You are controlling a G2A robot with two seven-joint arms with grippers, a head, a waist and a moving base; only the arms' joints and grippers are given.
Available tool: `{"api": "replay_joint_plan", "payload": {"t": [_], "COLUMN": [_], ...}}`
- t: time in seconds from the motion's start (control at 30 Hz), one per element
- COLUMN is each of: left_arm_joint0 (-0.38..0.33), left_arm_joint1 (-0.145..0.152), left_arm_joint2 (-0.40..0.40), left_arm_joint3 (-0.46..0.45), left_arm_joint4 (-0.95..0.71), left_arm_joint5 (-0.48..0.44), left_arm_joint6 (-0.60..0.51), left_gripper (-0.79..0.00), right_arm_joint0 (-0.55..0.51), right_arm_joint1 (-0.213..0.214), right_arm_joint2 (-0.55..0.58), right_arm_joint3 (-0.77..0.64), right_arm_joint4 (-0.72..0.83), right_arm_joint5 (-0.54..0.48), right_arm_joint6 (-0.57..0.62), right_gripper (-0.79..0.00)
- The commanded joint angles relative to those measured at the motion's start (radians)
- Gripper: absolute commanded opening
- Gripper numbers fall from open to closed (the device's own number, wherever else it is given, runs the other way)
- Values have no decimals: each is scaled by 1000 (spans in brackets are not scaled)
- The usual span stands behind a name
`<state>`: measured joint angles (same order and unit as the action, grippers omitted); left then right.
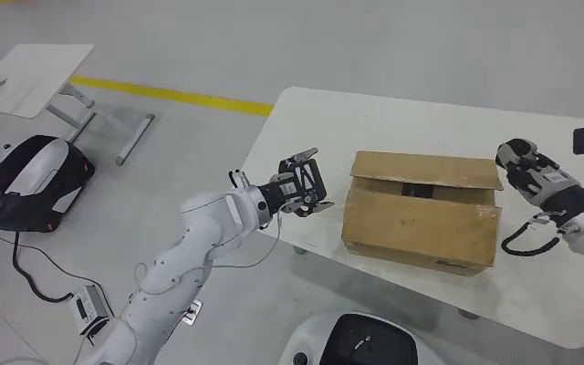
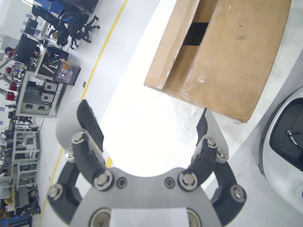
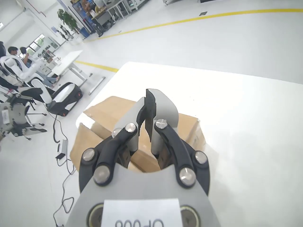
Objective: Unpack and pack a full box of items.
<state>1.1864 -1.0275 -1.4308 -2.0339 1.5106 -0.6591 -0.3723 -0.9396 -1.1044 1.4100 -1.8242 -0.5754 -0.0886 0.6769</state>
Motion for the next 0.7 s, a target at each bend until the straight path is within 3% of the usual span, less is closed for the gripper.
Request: {"api": "replay_joint_plan", "payload": {"t": [0.0,0.3,0.67], "left_arm_joint0": [6,11,13], "left_arm_joint1": [1,2,2], "left_arm_joint2": [-5,-5,-5], "left_arm_joint3": [-3,-4,-3], "left_arm_joint4": [-2,-4,-4], "left_arm_joint5": [-4,-15,-11], "left_arm_joint6": [0,2,4], "left_gripper": [0,0,0], "right_arm_joint0": [0,1,-15], "right_arm_joint1": [-5,-25,-37], "right_arm_joint2": [-40,-215,-267], "right_arm_joint3": [-23,42,95], "right_arm_joint4": [1,-152,-228], "right_arm_joint5": [47,156,161], "right_arm_joint6": [6,-20,-91], "right_gripper": [-785,-785,-785]}}
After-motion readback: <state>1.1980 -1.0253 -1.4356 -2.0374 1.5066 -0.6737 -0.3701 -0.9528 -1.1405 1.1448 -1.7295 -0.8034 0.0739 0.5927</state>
